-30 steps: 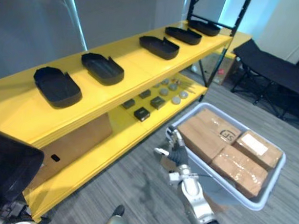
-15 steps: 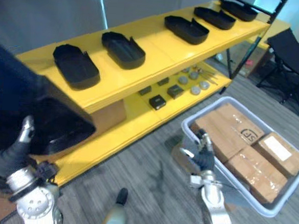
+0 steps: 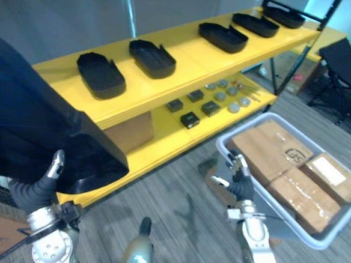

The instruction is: Walk over and take plastic housings, then place them on the shelf

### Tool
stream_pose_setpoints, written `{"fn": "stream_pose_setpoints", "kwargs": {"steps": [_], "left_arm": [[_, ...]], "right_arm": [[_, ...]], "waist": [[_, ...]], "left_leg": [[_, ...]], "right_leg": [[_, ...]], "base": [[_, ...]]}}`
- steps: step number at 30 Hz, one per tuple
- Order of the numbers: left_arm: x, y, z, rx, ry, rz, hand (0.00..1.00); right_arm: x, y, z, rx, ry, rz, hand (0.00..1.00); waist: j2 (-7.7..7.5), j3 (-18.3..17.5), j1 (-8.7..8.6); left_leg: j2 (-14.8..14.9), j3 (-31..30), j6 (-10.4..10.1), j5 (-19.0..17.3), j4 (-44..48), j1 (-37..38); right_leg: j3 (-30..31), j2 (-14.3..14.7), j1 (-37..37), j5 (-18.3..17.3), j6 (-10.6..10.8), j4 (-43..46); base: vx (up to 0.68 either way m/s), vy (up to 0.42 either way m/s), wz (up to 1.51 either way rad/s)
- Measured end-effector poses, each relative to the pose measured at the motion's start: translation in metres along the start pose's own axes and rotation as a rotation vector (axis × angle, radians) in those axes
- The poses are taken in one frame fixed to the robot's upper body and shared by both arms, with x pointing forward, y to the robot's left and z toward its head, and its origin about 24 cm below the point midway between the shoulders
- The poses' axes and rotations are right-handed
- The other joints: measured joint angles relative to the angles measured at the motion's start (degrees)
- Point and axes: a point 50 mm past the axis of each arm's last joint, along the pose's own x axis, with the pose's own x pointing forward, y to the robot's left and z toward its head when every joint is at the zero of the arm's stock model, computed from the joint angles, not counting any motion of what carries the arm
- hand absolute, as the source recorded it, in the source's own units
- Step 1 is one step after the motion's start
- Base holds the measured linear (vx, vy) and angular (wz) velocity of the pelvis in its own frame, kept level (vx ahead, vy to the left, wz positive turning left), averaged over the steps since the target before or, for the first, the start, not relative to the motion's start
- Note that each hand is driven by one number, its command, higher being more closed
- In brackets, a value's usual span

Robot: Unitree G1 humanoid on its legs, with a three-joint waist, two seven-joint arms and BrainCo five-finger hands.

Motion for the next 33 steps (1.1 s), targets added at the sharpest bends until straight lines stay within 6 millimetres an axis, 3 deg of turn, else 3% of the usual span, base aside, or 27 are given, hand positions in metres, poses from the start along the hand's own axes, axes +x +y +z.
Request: {"fn": "stream_pose_setpoints", "kwargs": {"steps": [1,2,3,6,7,8,9,10,11,12,13,16,18,19,20,21,23,25,27,31,33], "left_arm": [[0.002,0.002,0.005,0.002,-0.032,-0.005,1.0],[0.004,0.0,0.009,-0.013,-0.063,-0.001,1.0],[0.006,-0.001,0.01,-0.019,-0.073,0.0,1.0],[0.02,0.002,0.017,-0.003,-0.142,0.011,1.0],[0.024,0.001,0.017,-0.002,-0.153,0.037,1.0],[0.025,0.0,0.018,-0.001,-0.157,0.046,1.0],[0.028,-0.002,0.018,-0.004,-0.163,0.063,1.0],[0.03,-0.002,0.018,-0.003,-0.166,0.064,1.0],[0.035,-0.004,0.017,-0.002,-0.174,0.06,1.0],[0.042,-0.007,0.015,-0.001,-0.184,0.049,1.0],[0.047,-0.009,0.011,0.004,-0.179,0.043,1.0],[0.051,-0.011,-0.005,0.018,-0.104,0.06,1.0],[0.045,-0.009,-0.01,0.028,-0.054,0.063,1.0],[0.033,-0.01,-0.02,0.0,0.024,0.09,1.0],[0.018,-0.007,-0.027,-0.015,0.104,0.121,1.0],[0.016,-0.006,-0.028,-0.021,0.117,0.125,1.0],[0.008,-0.008,-0.031,-0.047,0.154,0.141,1.0],[0.008,-0.014,-0.027,-0.066,0.142,0.104,1.0],[0.01,-0.019,-0.022,-0.087,0.118,0.052,1.0],[0.014,-0.022,-0.015,-0.031,0.07,-0.025,1.0],[0.021,-0.017,-0.014,0.095,0.048,-0.101,1.0]], "right_arm": [[0.0,0.002,0.001,0.011,-0.01,-0.008,0.0],[0.002,0.001,0.004,0.007,-0.032,-0.016,0.0],[0.003,0.003,0.005,0.01,-0.038,-0.019,0.0],[0.017,0.018,0.015,0.013,-0.098,0.022,0.0],[0.024,0.023,0.019,0.005,-0.128,0.043,0.0],[0.027,0.024,0.022,-0.001,-0.14,0.049,0.0],[0.031,0.025,0.027,-0.008,-0.174,0.057,0.0],[0.032,0.026,0.03,-0.019,-0.191,0.062,0.0],[0.036,0.027,0.038,-0.057,-0.233,0.066,0.0],[0.041,0.028,0.051,-0.138,-0.306,0.074,0.0],[0.044,0.029,0.062,-0.193,-0.365,0.087,0.0],[0.053,0.036,0.091,-0.241,-0.512,0.13,0.0],[0.055,0.046,0.106,-0.226,-0.592,0.176,0.0],[0.054,0.053,0.112,-0.238,-0.627,0.237,0.0],[0.052,0.062,0.116,-0.265,-0.651,0.321,0.0],[0.052,0.063,0.117,-0.268,-0.657,0.335,0.0],[0.047,0.074,0.123,-0.279,-0.686,0.432,0.0],[0.042,0.081,0.128,-0.274,-0.71,0.466,0.0],[0.041,0.083,0.128,-0.296,-0.711,0.466,0.0],[0.044,0.068,0.121,-0.36,-0.645,0.305,0.0],[0.04,0.024,0.114,-0.406,-0.56,0.044,0.0]], "waist": [[-1.23,-0.32,0.26],[-0.87,-0.71,0.06],[-0.88,-0.98,0.07],[-1.9,-1.68,0.08],[-1.15,-1.22,-0.05],[-1.16,-1.23,-0.13],[0.3,-0.95,-0.49],[0.63,-1.08,-0.83],[1.19,-1.4,-1.81],[1.39,-1.49,-2.34],[1.37,-1.51,-2.77],[0.49,-2.24,-3.04],[-2.01,-3.88,-2.68],[0.49,-4.55,-2.7],[3.29,-6.1,-2.11],[3.69,-6.21,-1.96],[5.22,-7.12,-1.36],[5.51,-7.33,-1.35],[5.33,-7.42,-0.85],[3.27,-8.71,0.02],[2.19,-9.36,-0.18]], "left_leg": [[-1.62,1.15,1.05,-3.99,3.96,-0.62],[-2.89,0.33,0.21,-6.69,6.05,-0.73],[-3.52,-0.5,0.56,-7.34,6.5,-0.65],[-4.66,-1.51,2.83,-9.8,4.19,3.12],[-4.59,-2.21,3.98,-10.4,2.9,6.04],[-4.41,-2.47,4.17,-10.73,2.1,7.78],[-3.7,-3.83,3.79,-10.83,0.09,11.56],[-3.42,-4.55,3.65,-10.96,-0.51,12.55],[-2.81,-6.35,3.16,-11.22,-1.21,13.53],[-2.53,-8.28,2.18,-11.85,-0.86,13.4],[-2.62,-10.07,1.51,-12.27,-0.73,13.39],[-3.08,-14.68,-0.81,-13.8,-0.6,14.27],[-4.11,-18.16,-2.78,-16.04,0.44,13.75],[-2.16,-20.36,-4.41,-18.22,3.08,12.45],[1.93,-18.31,-5.02,-18.59,3.57,11.21],[2.54,-17.49,-5.37,-18.3,3.18,11.17],[5.17,-10.29,-5.82,-14.16,-1.03,11.35],[5.37,-6.14,-5.16,-11.29,-4.1,11.81],[4.88,-5.69,-4.81,-9.32,-7.05,13.05],[3.08,-6.7,-4.33,-8.21,-9.83,14.36],[2.53,-5.16,-3.9,-7.9,-11.41,15.56]], "right_leg": [[0.09,-0.47,2.35,-0.45,-3.4,-2.15],[1.5,-1.43,1.83,2.38,-7.8,4.02],[3.14,-2.76,-0.31,5.04,-7.51,8.85],[9.96,-6.86,-9.68,19.91,-6.11,26.71],[10.46,-7.17,-12.8,14.81,-6.82,34.14],[10.49,-6.85,-14.01,12.2,-7.24,36.4],[9.9,-3.97,-16.36,7.71,-7.91,35.76],[9.65,-2.53,-17.22,6.3,-8.02,33.32],[10.56,1.15,-18.9,4.72,-7.91,25.36],[14.35,4.46,-20.99,4.98,-7.48,16.52],[17.49,5.91,-22.32,5.63,-6.47,11.33],[22.65,7.32,-23.56,7.99,-3.54,4.11],[23.47,7.3,-21.96,12.16,-3.66,1.05],[20.08,9.04,-19.9,13.15,-2.79,0.58],[16.0,11.63,-17.76,13.03,-4.29,-1.77],[15.23,11.92,-17.21,12.93,-4.53,-2.27],[9.03,12.69,-13.35,13.0,-5.39,-4.63],[4.92,12.41,-11.12,12.91,-5.53,-5.8],[2.36,12.2,-9.08,12.89,-5.54,-6.85],[1.19,11.29,-6.52,12.86,-5.49,-9.98],[2.07,10.64,-6.56,12.88,-5.45,-10.49]], "base": [[0.23,0.152,0.44],[0.28,0.179,0.55],[0.31,0.234,0.58],[0.33,0.218,0.22],[0.37,0.152,0.05],[0.42,0.154,0.13],[0.26,0.093,0.25],[0.39,0.105,0.56],[0.31,0.022,0.81],[0.34,-0.033,1.02],[0.27,-0.079,1.04],[0.29,-0.26,0.99],[0.27,-0.412,1.1],[0.29,-0.436,1.24],[0.24,-0.339,1.1],[0.25,-0.272,1.01],[0.2,-0.193,1.18],[0.18,-0.136,1.27],[0.18,-0.069,0.92],[0.11,0.015,0.28],[0.07,0.054,-0.18]]}}
